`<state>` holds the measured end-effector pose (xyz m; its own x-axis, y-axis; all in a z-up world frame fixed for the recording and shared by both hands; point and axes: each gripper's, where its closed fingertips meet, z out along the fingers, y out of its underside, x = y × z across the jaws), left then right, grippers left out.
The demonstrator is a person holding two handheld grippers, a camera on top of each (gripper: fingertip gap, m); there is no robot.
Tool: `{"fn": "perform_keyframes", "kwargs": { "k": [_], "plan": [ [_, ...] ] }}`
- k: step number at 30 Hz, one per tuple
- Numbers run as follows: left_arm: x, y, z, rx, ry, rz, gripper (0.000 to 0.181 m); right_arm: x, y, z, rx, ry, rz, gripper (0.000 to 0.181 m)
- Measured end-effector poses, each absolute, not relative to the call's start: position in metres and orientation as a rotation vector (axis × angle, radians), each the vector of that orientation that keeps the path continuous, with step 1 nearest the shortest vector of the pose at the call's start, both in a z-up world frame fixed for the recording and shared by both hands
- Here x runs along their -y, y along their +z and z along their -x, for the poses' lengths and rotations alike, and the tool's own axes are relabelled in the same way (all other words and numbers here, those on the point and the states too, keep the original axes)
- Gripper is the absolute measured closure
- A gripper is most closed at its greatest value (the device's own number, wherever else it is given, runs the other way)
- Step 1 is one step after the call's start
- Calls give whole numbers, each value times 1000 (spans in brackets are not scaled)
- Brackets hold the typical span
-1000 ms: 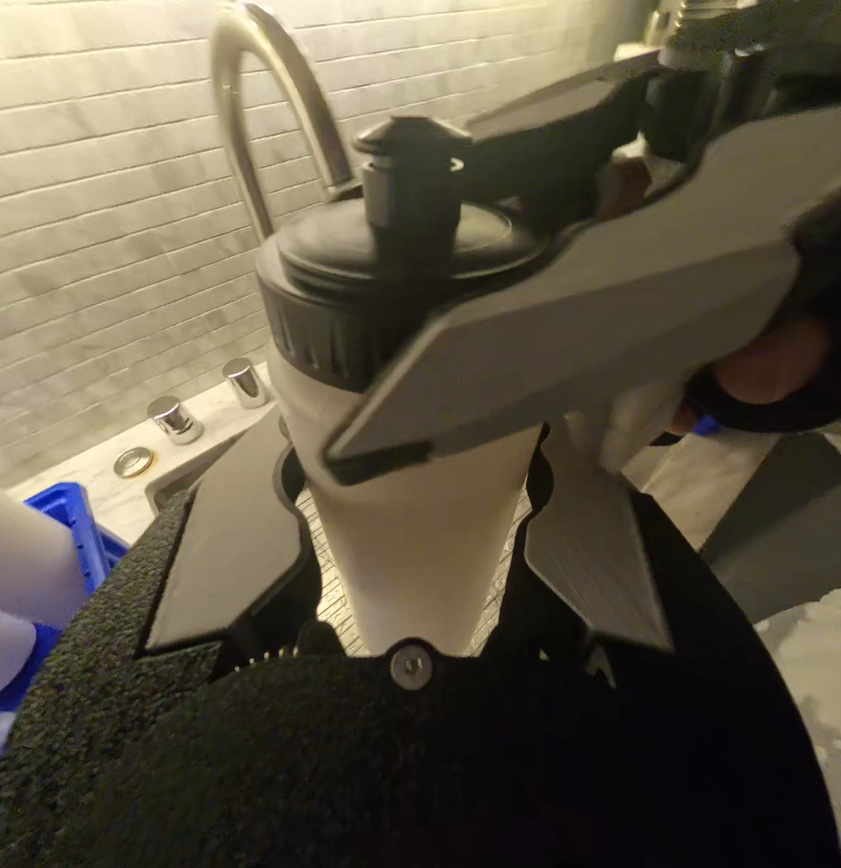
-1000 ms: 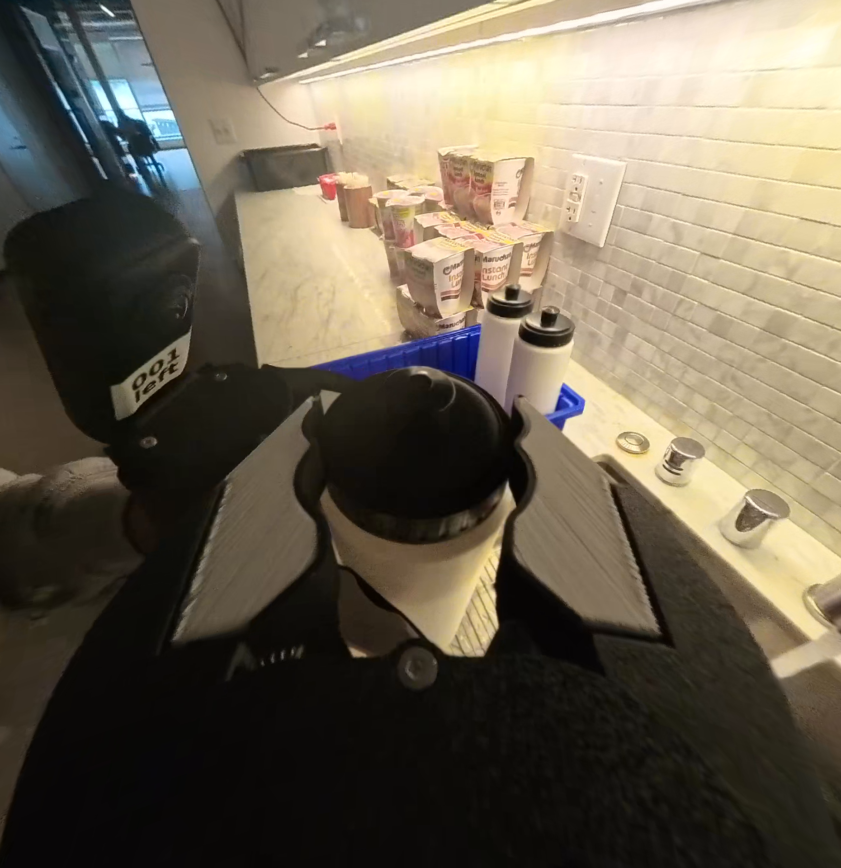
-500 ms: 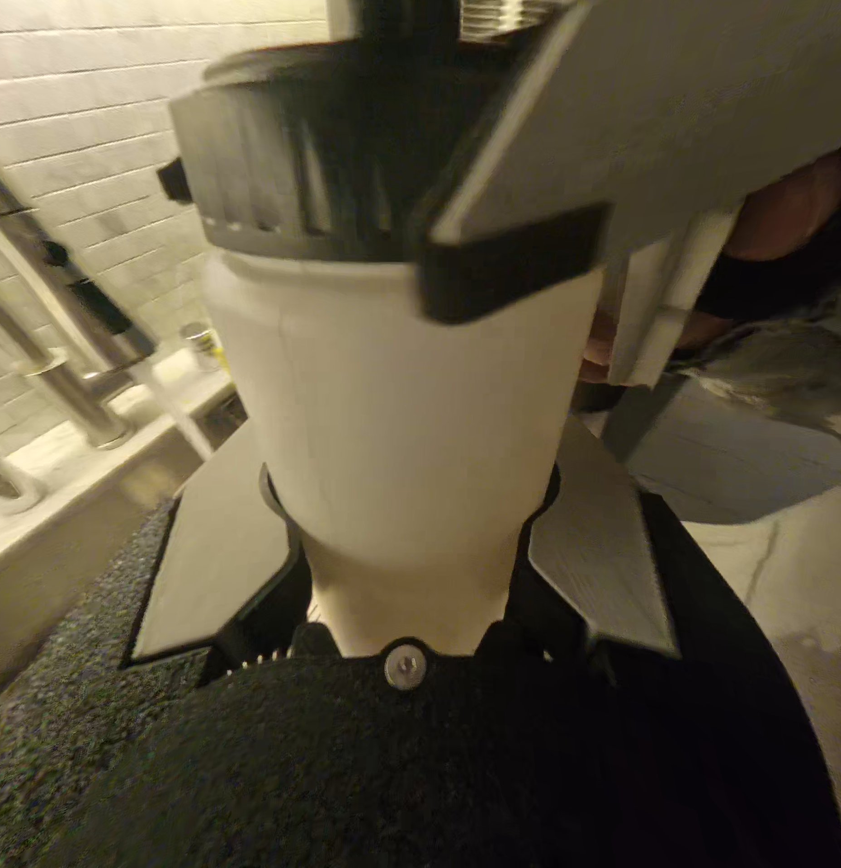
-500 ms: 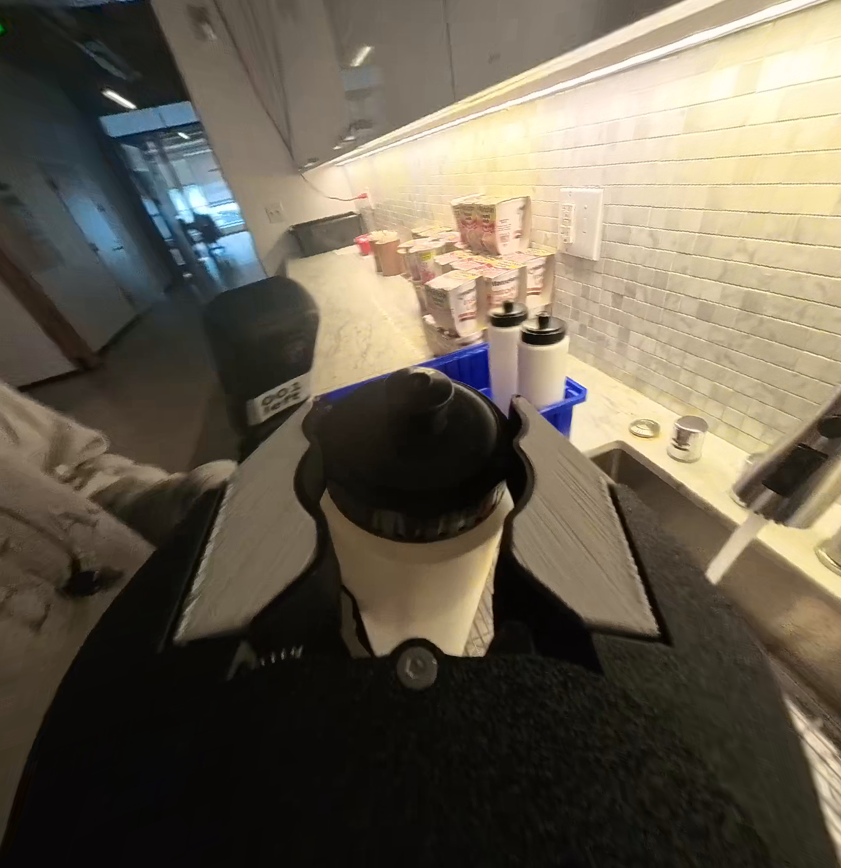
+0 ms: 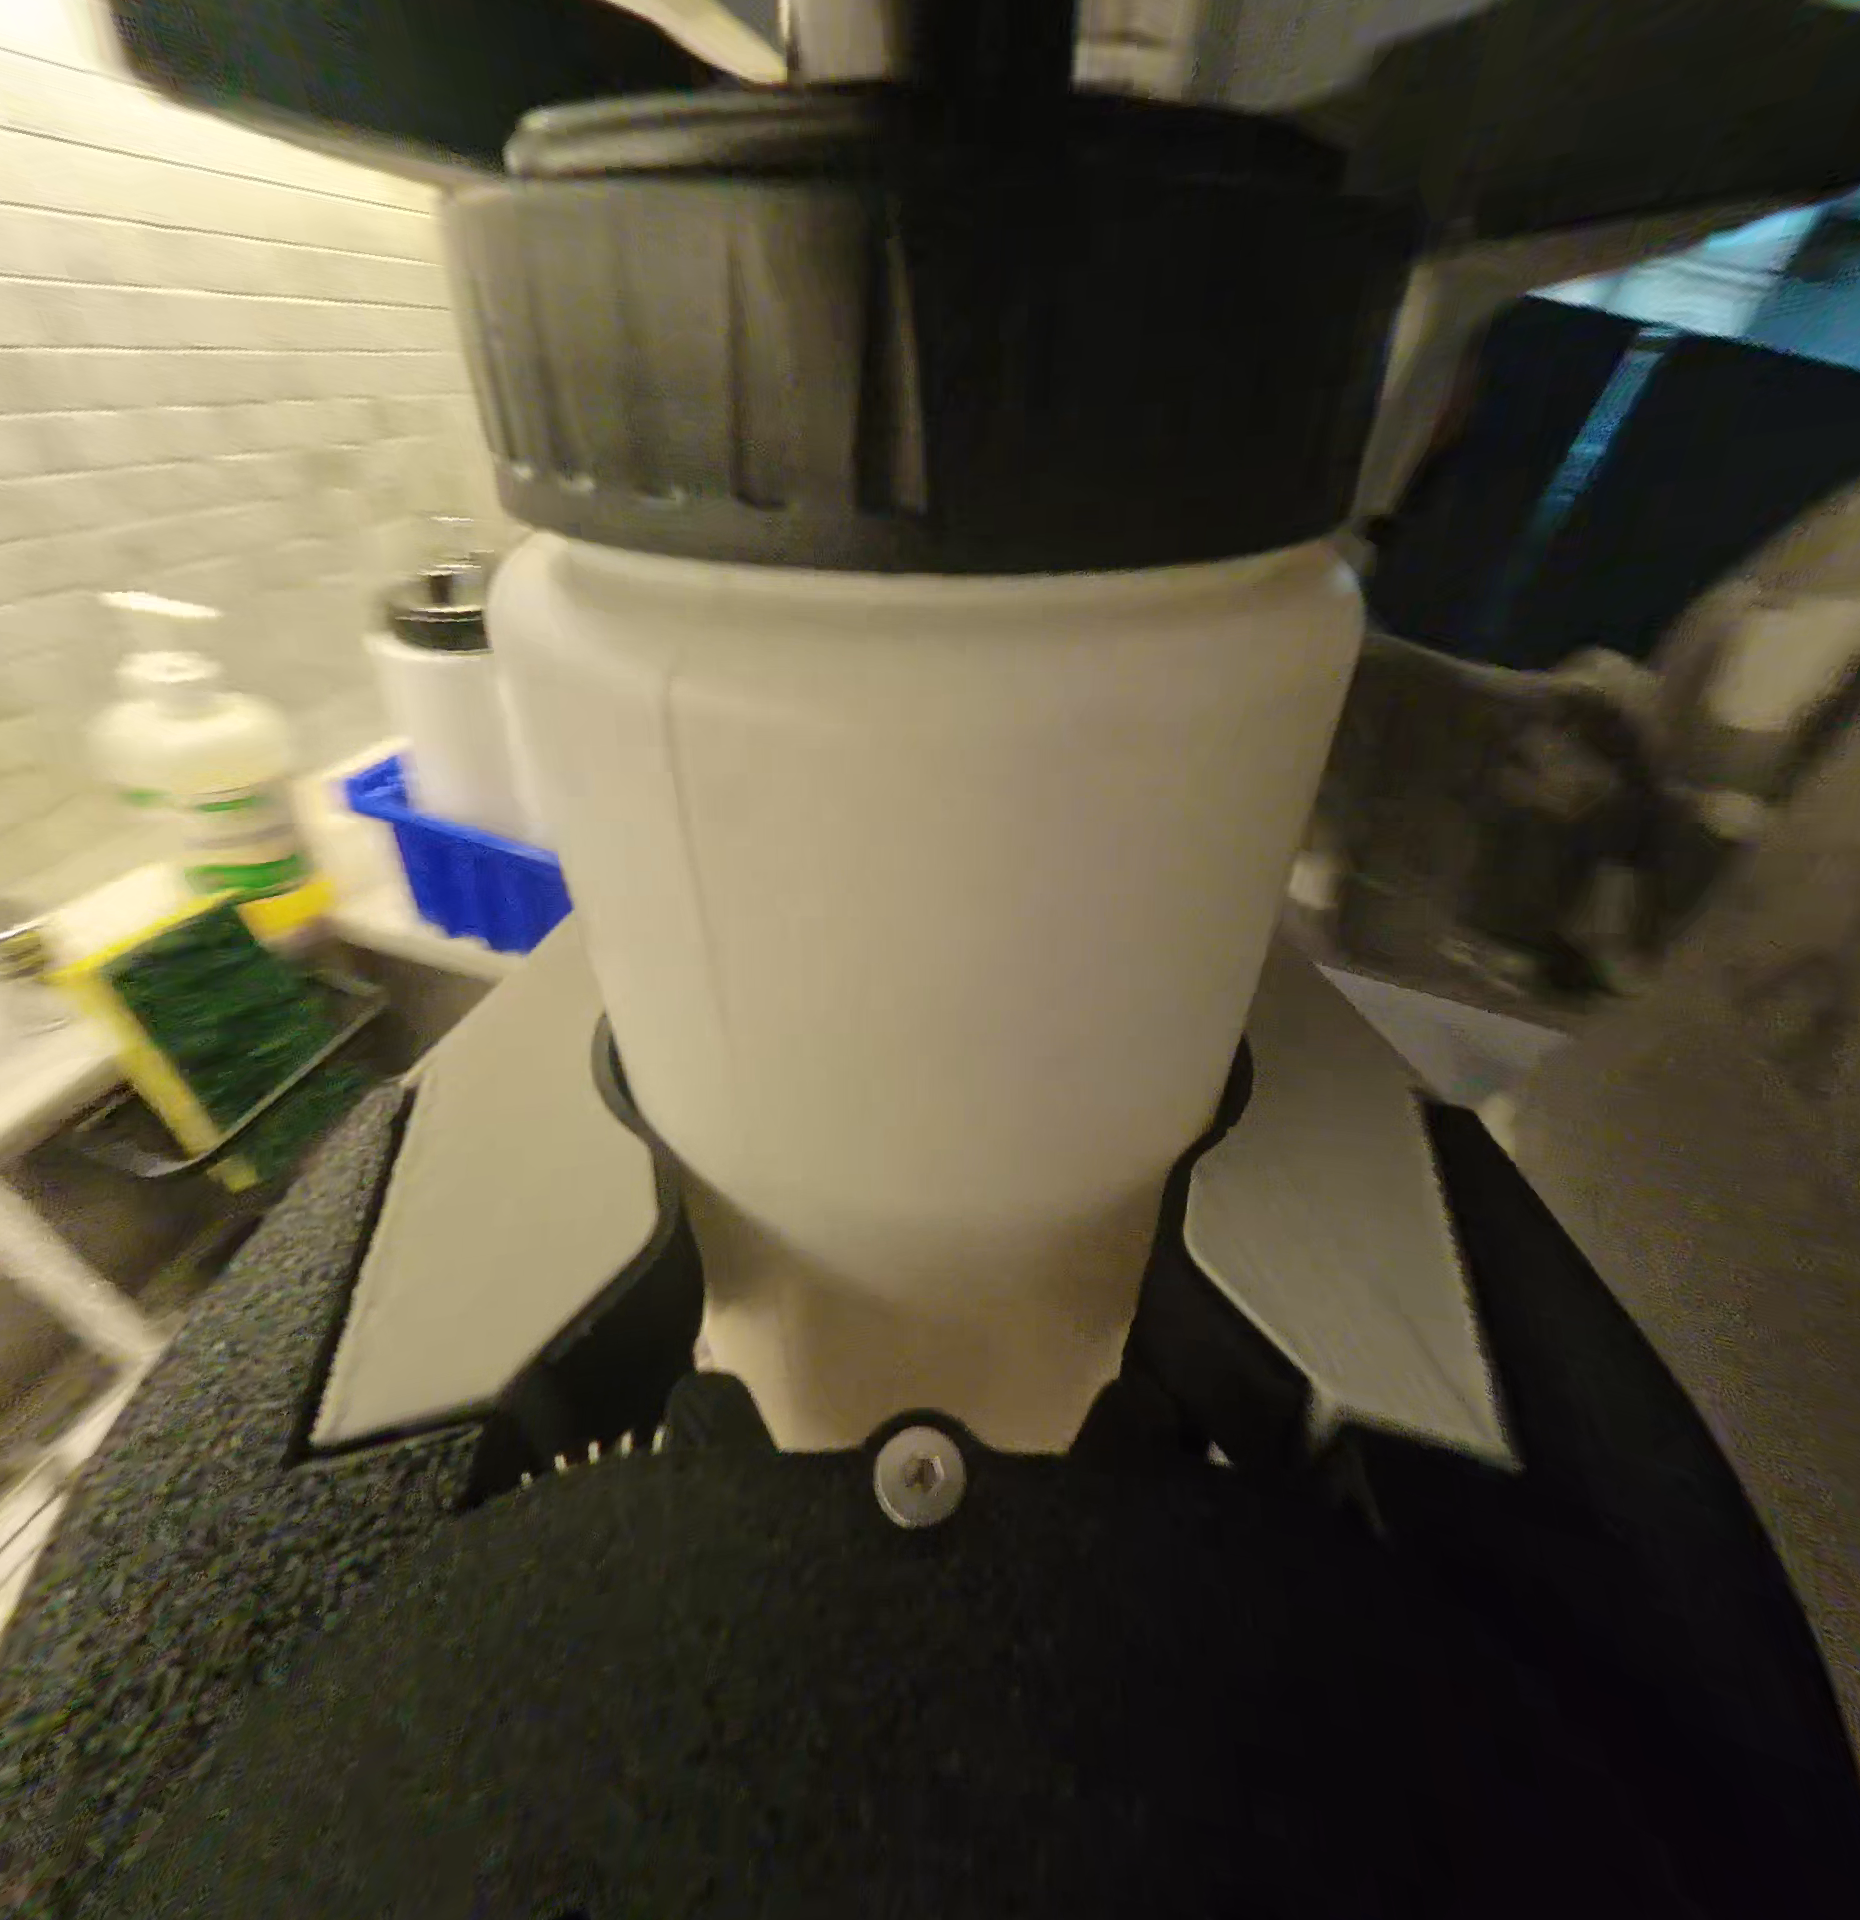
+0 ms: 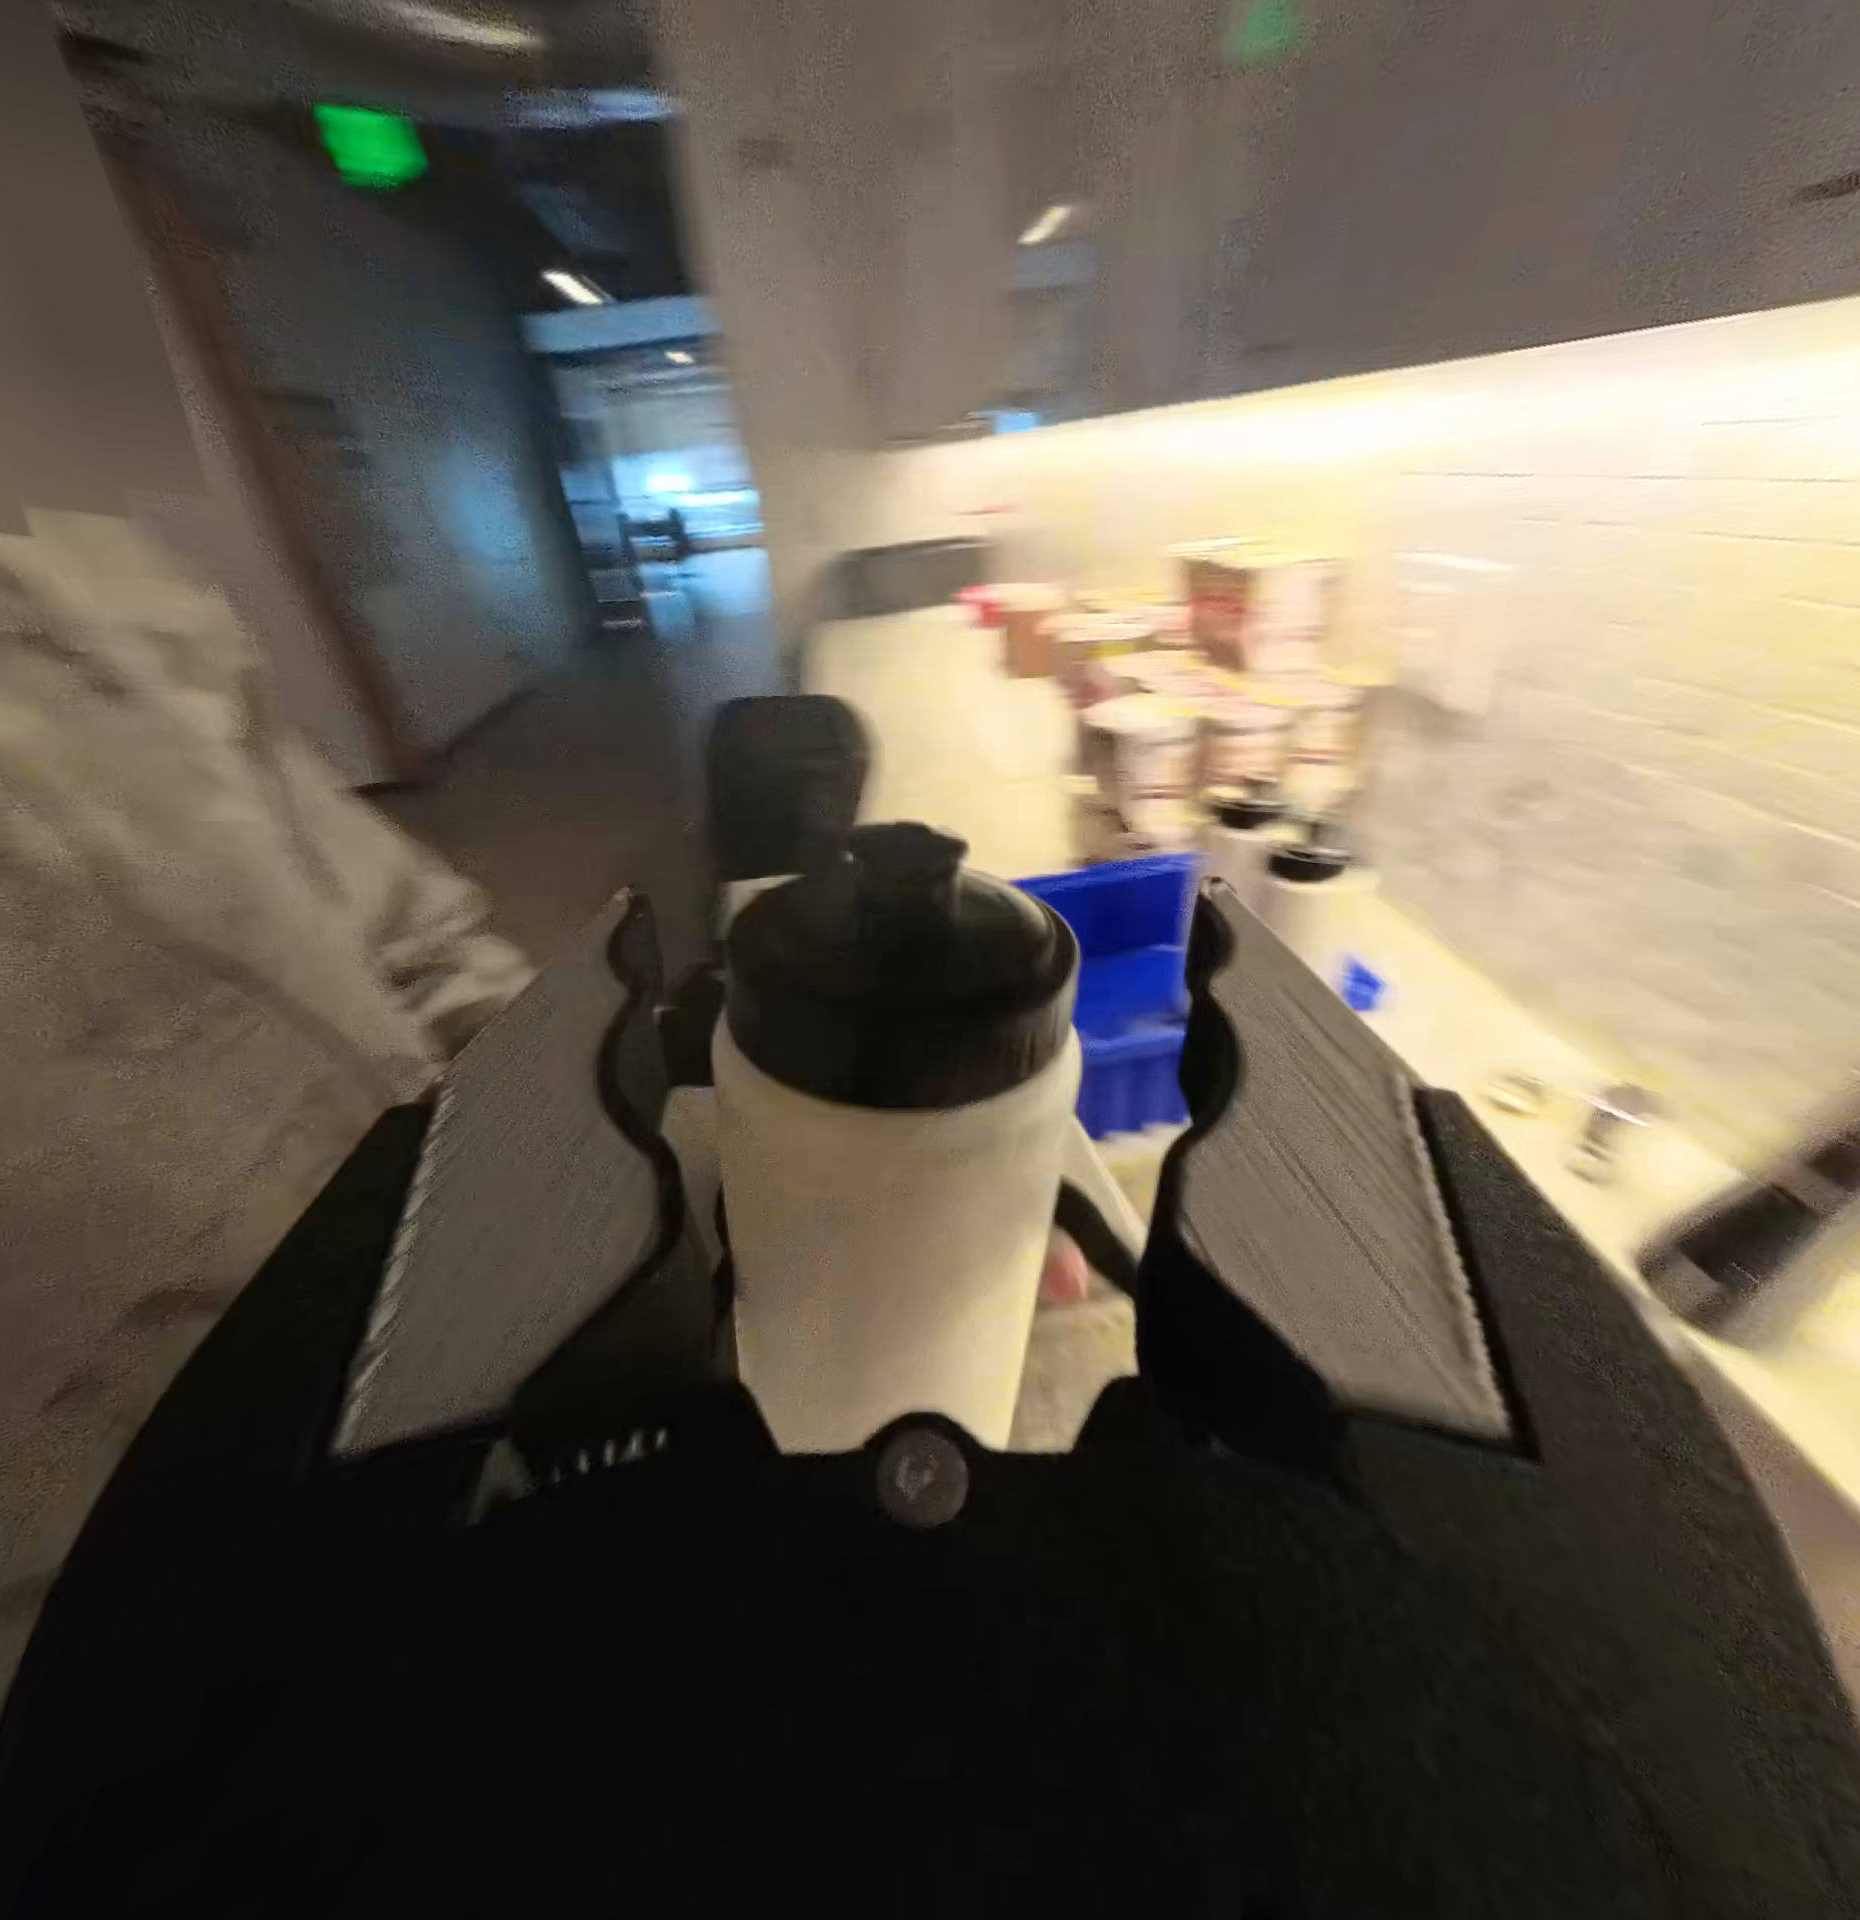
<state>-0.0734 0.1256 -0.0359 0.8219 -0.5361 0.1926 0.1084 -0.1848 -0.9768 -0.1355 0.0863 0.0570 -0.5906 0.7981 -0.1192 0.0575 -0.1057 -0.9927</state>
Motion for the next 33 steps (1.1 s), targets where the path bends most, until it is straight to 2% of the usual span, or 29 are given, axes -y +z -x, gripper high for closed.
{"fn": "perform_keyframes", "kwargs": {
  "k": [5, 8, 9, 12, 17, 20, 23, 27, 30, 33],
  "plan": [
    [-136, -52, 107, -177, -321, 1722, 76, -97, 27, 148, 1379, 1400, 1312, 86],
    [-137, -59, 109, -199, -241, 1756, 77, -87, 14, 155, 1446, 1357, 1345, 103],
    [-137, -60, 109, -211, -234, 1764, 76, -86, 15, 157, 1466, 1376, 1321, 103],
    [-129, -55, 104, -289, -309, 1748, 77, -70, 21, 152, 1675, 1542, 1120, 104],
    [-93, -38, 55, -574, -601, 1667, 77, -30, 42, 102, 2137, 2087, 466, 104],
    [-81, -23, 38, -618, -724, 1604, 77, -20, 54, 91, 2248, 2250, 274, 103],
    [-88, -12, 52, -522, -676, 1588, 77, -26, 63, 112, 2099, 2205, 493, 99],
    [-106, -22, 89, -340, -510, 1663, 76, -58, 59, 139, 1682, 1748, 922, 83],
    [-113, -34, 102, -288, -393, 1711, 77, -80, 52, 141, 1410, 1481, 1208, 89],
    [-118, -43, 100, -279, -368, 1737, 76, -73, 42, 141, 1332, 1434, 1318, 91]
  ]
}}
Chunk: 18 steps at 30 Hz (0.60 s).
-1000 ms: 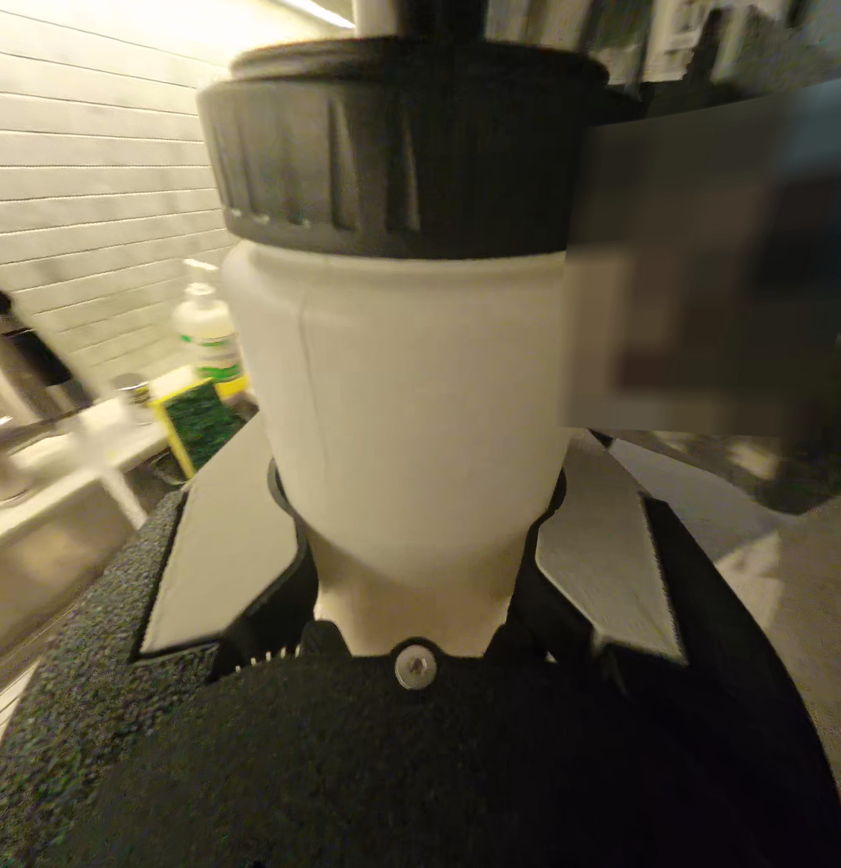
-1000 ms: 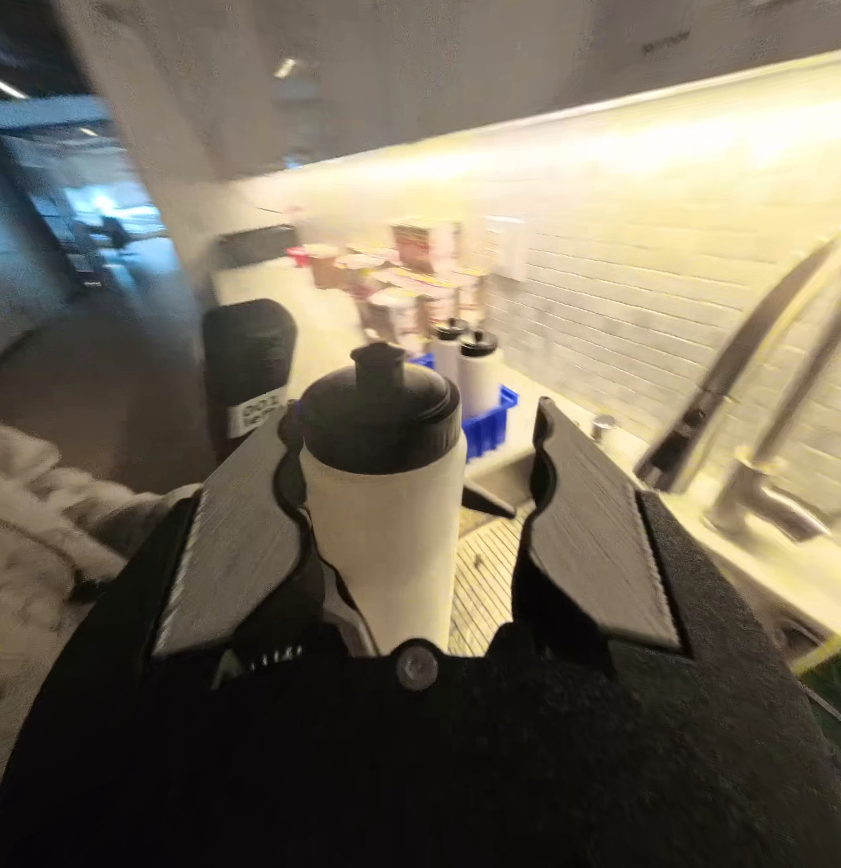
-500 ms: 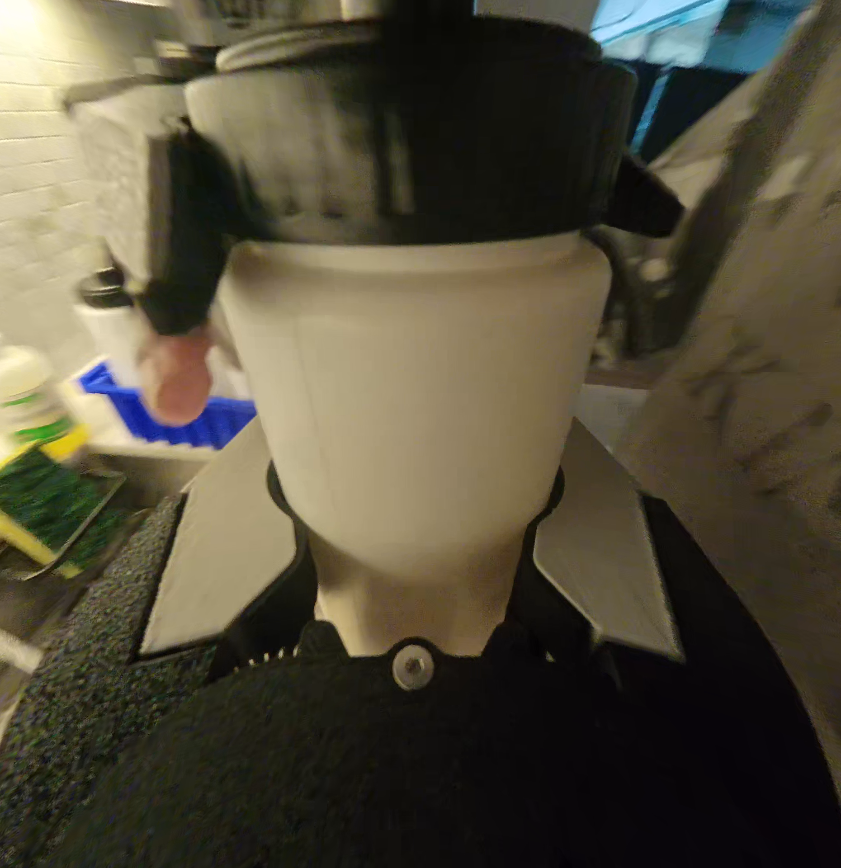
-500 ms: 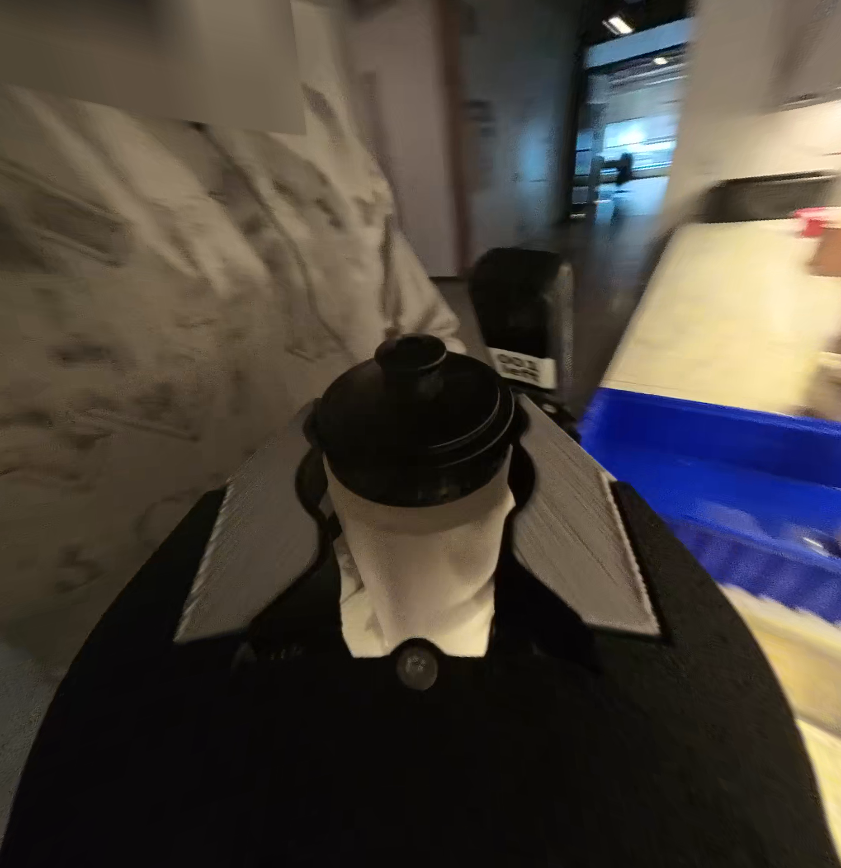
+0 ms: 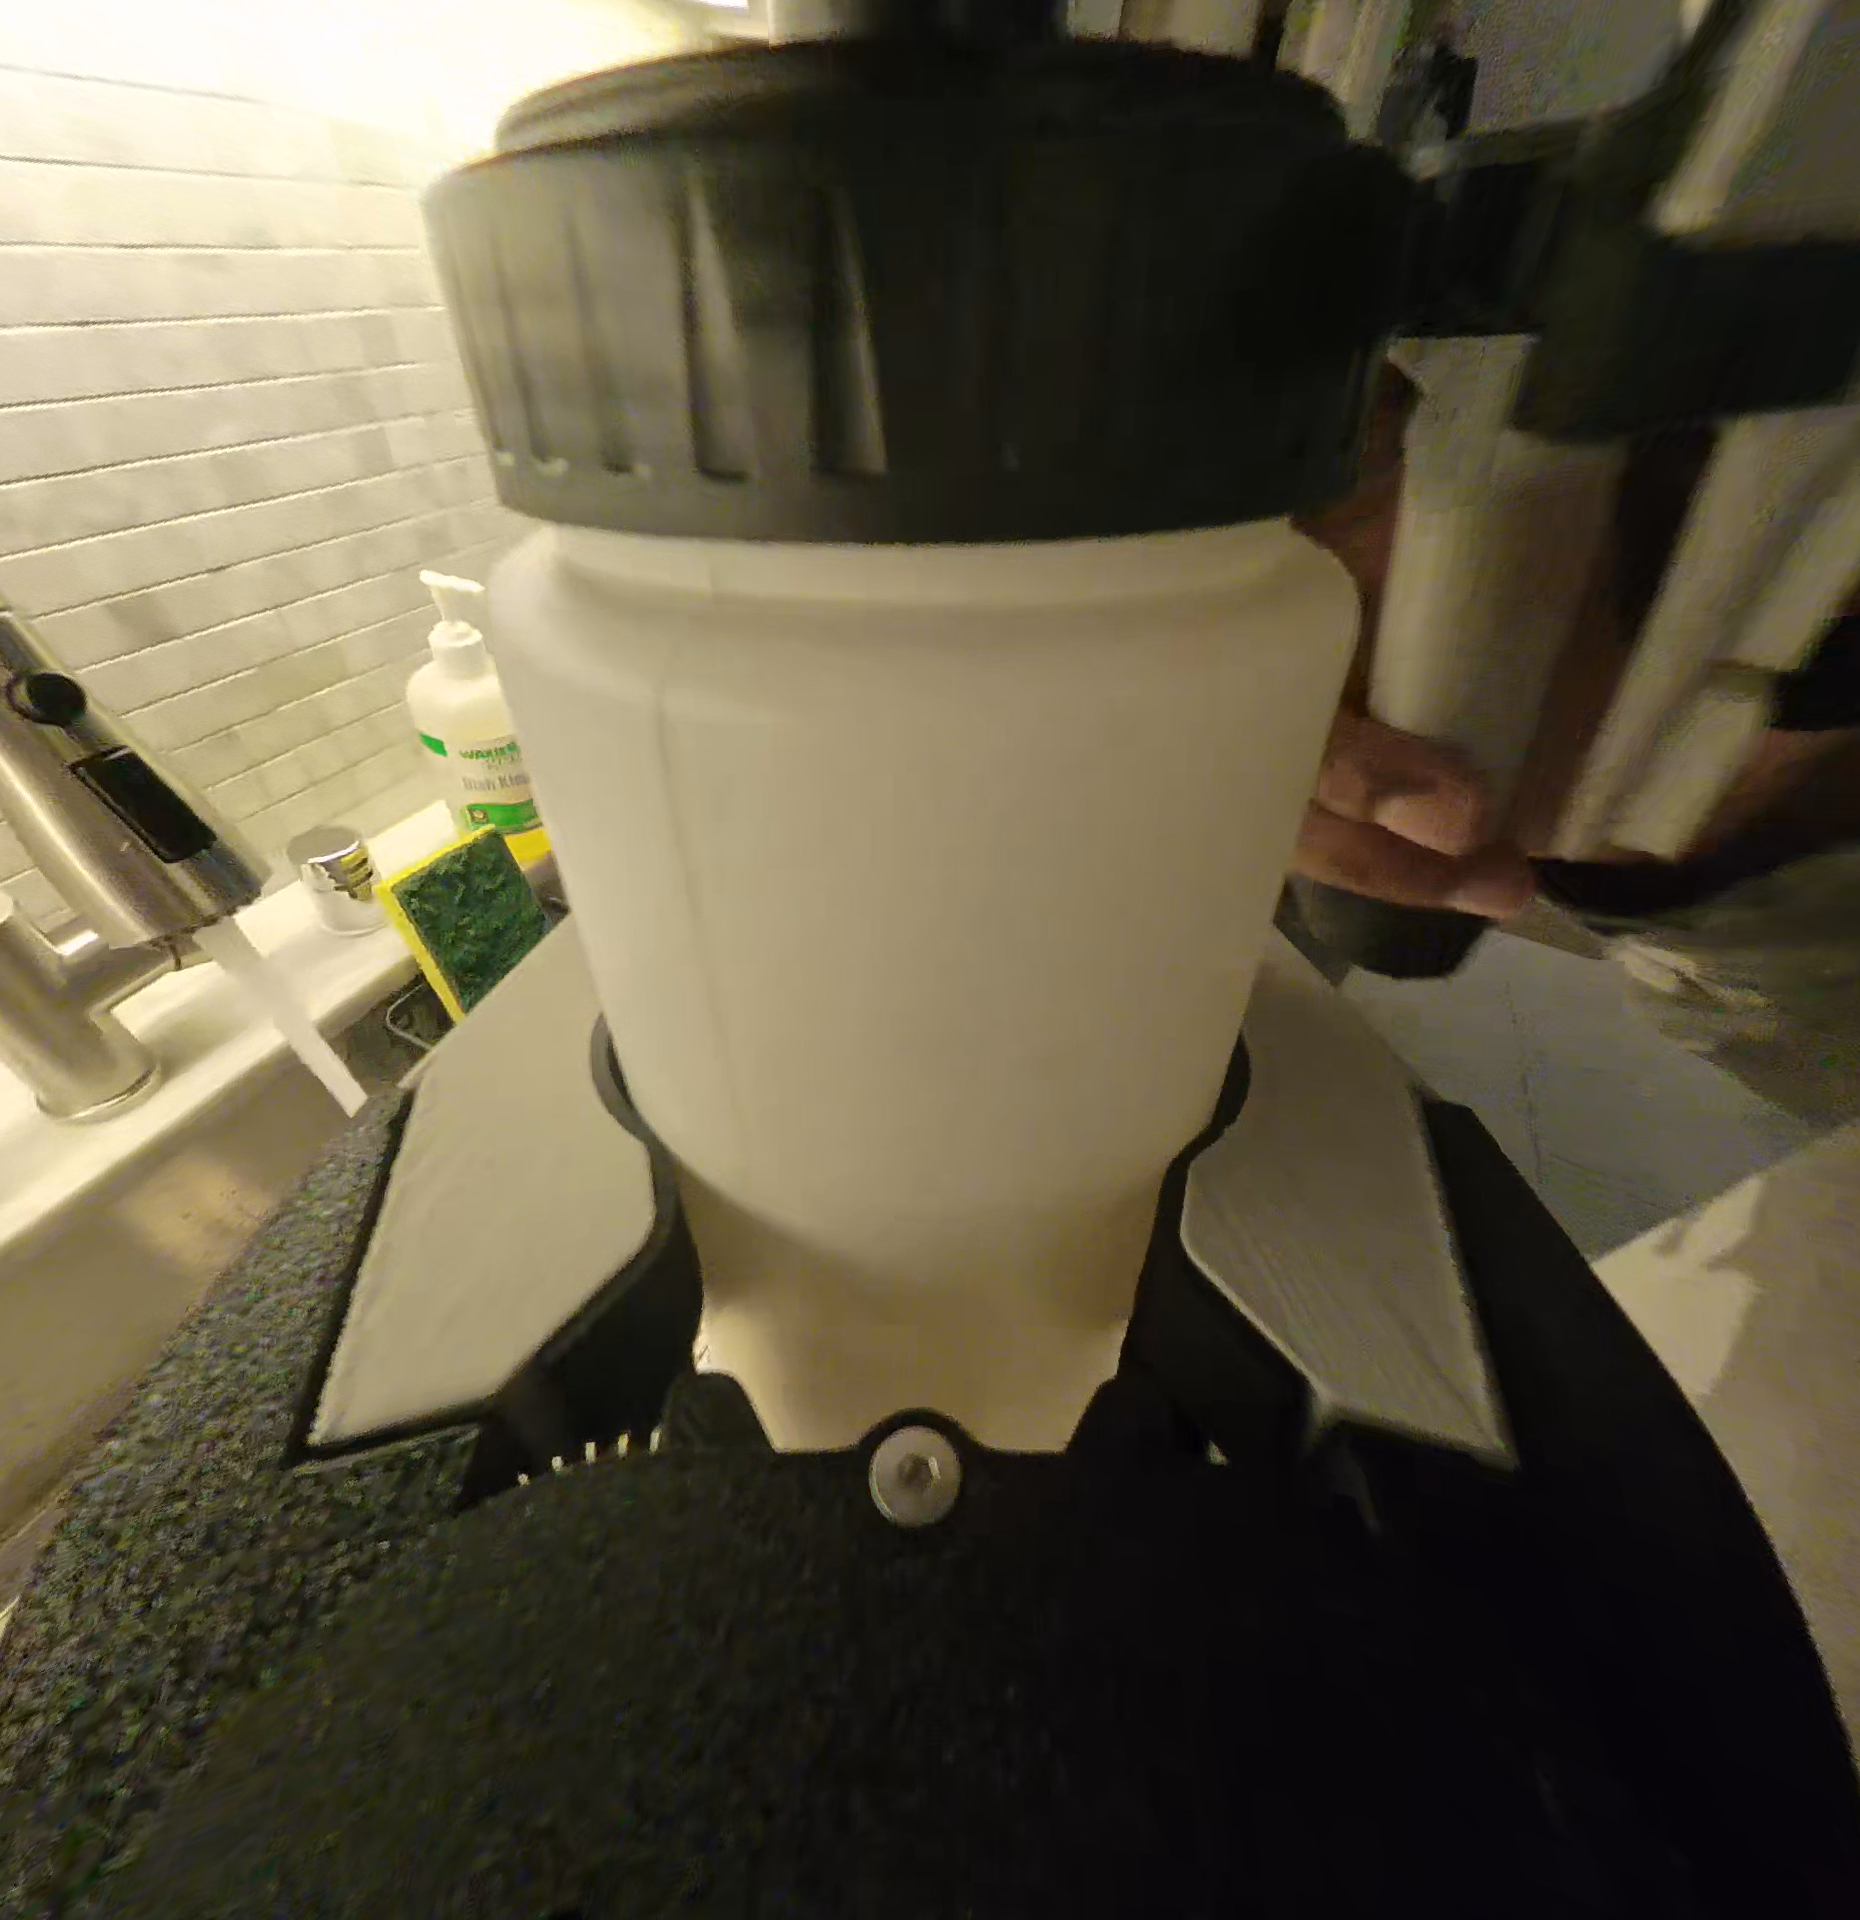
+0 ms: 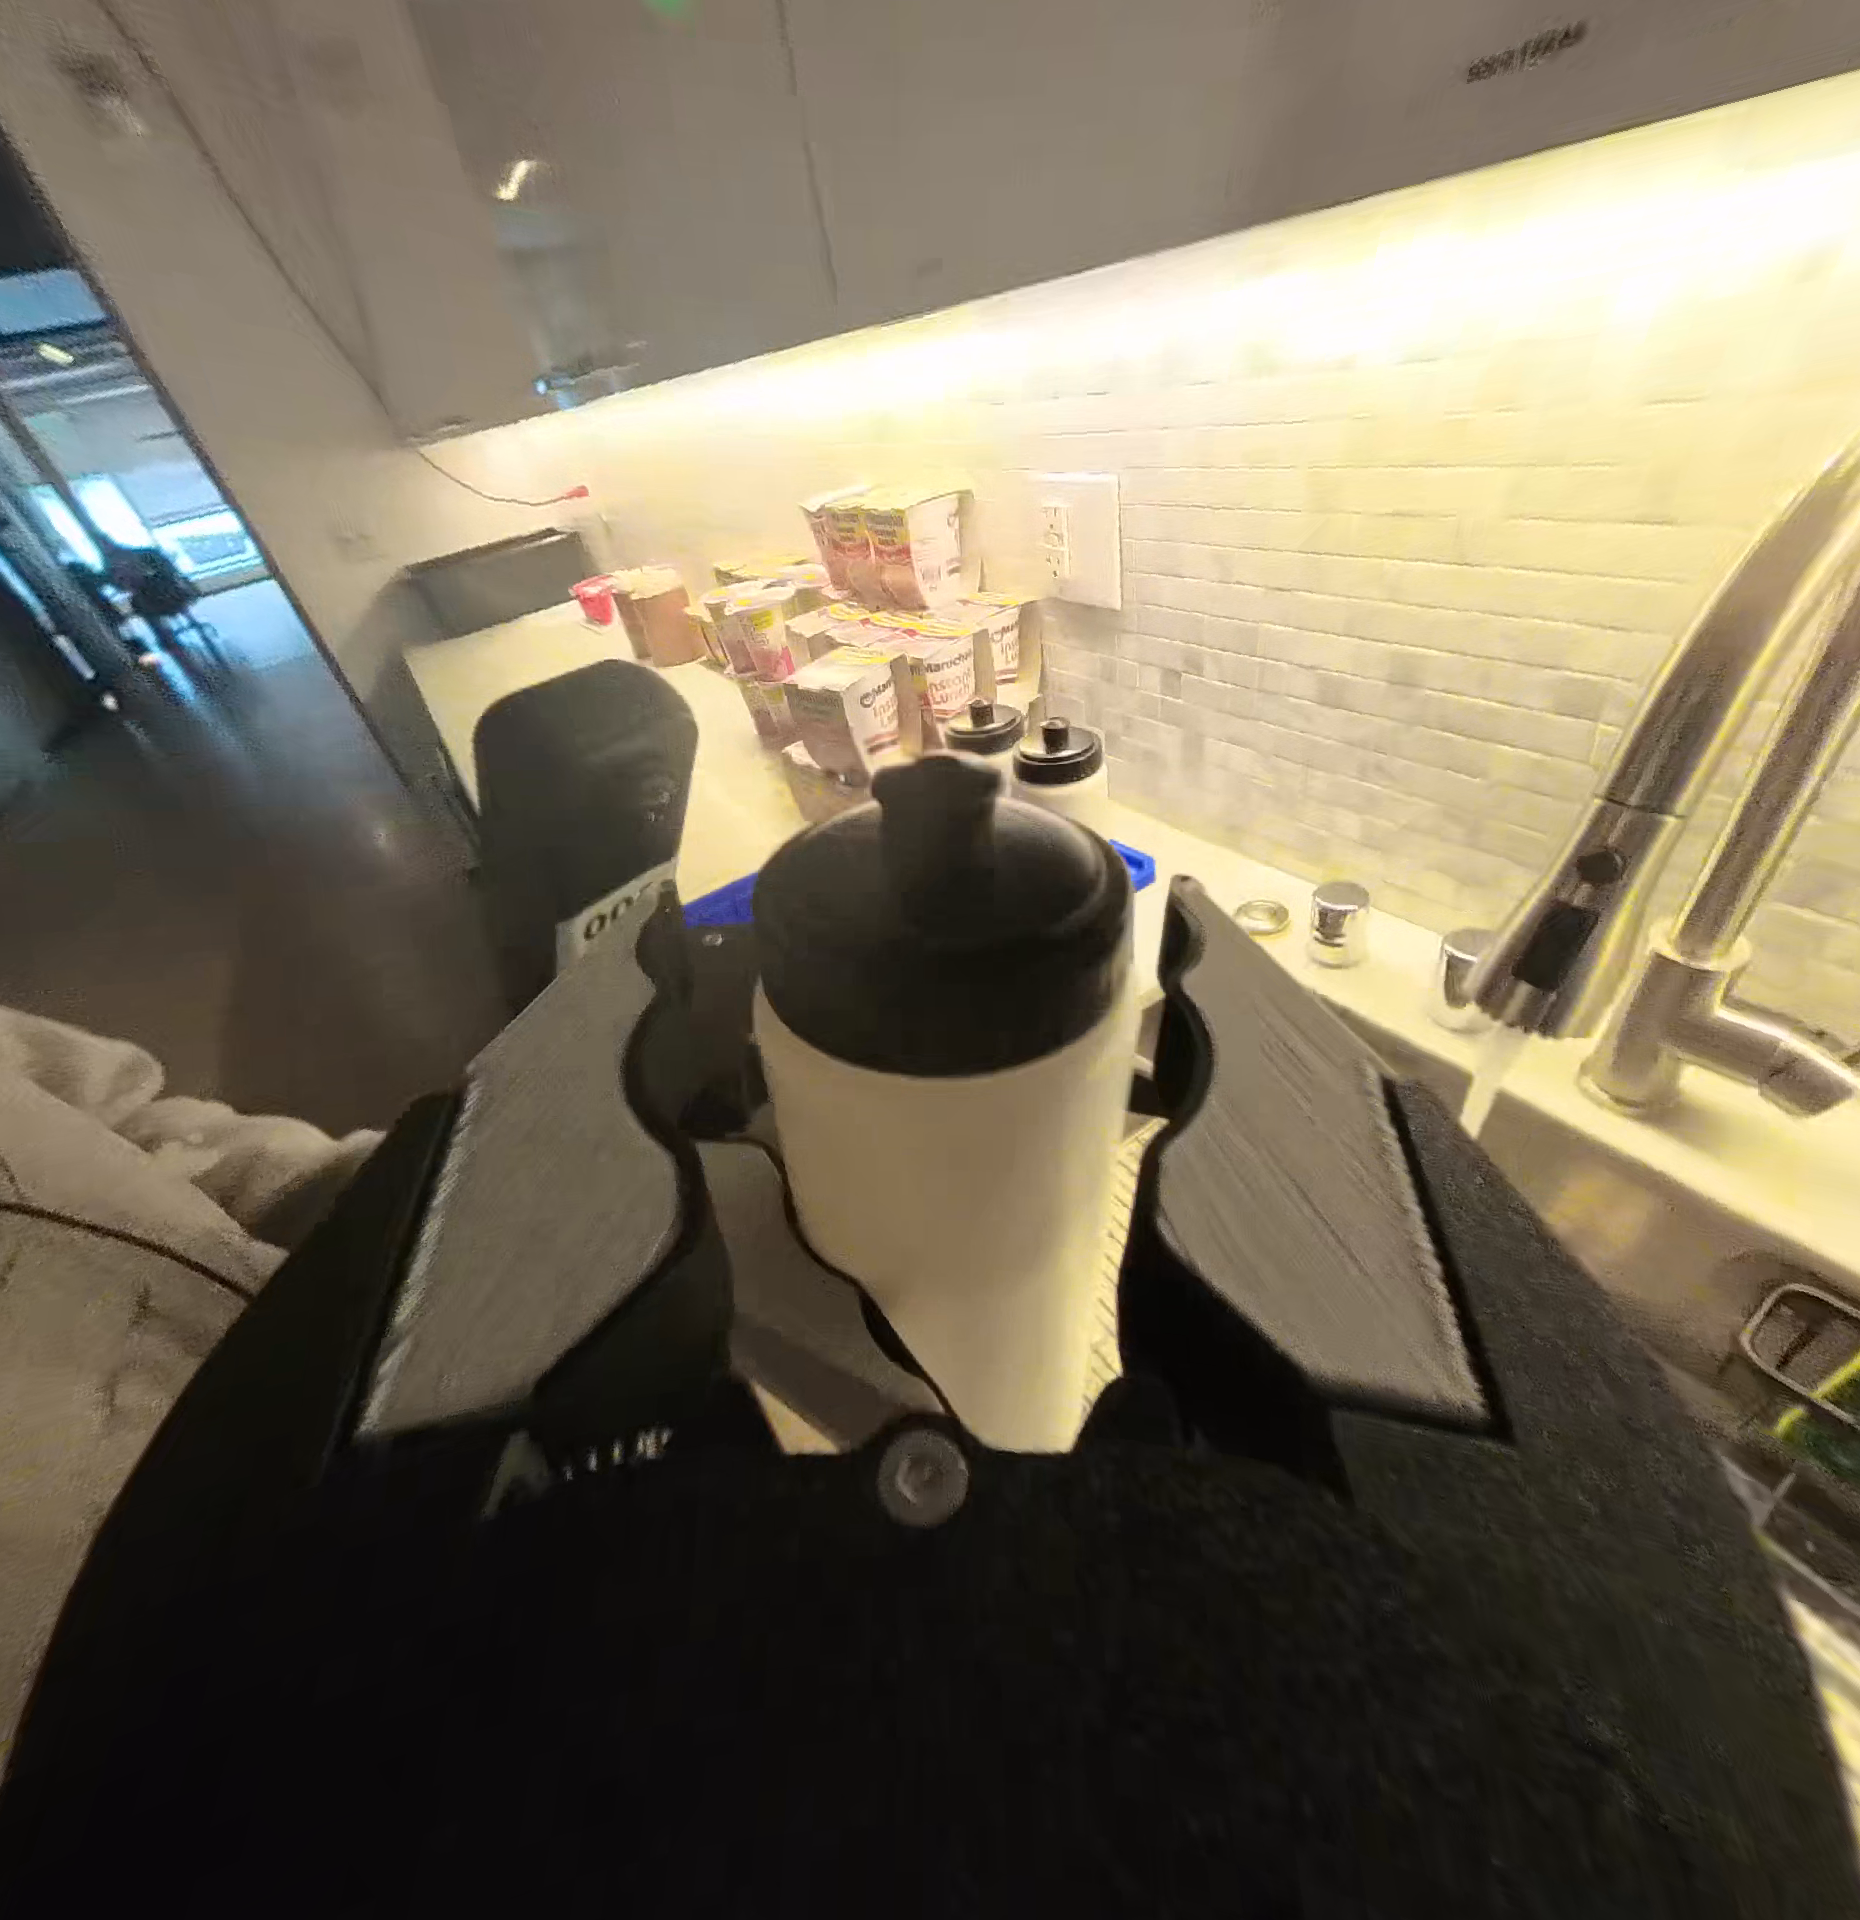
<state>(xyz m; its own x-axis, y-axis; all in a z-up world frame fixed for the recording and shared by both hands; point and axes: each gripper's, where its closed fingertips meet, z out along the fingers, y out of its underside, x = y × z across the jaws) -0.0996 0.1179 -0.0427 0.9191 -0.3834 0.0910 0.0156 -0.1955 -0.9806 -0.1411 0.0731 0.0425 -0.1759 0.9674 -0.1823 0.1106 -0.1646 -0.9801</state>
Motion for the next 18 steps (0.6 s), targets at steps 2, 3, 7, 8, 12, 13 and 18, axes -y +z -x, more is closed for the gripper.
{"fn": "perform_keyframes", "kwargs": {
  "k": [2, 3, 7, 8, 12, 13, 18],
  "plan": [
    [-118, -47, 97, -298, -358, 1749, 76, -77, 41, 144, 1289, 1393, 1319, 107],
    [-118, -48, 97, -295, -357, 1752, 76, -76, 39, 146, 1311, 1403, 1310, 107],
    [-107, -47, 94, -350, -397, 1751, 77, -58, 41, 141, 1627, 1619, 1092, 107],
    [-102, -46, 90, -383, -422, 1743, 77, -50, 43, 134, 1743, 1696, 948, 107],
    [-77, -29, 54, -556, -610, 1685, 77, -25, 62, 98, 2112, 2153, 432, 107],
    [-72, -25, 46, -573, -661, 1670, 76, -22, 66, 93, 2169, 2221, 338, 107],
    [-76, -8, 51, -506, -648, 1622, 76, -22, 80, 105, 2099, 2267, 382, 101]
  ]
}}
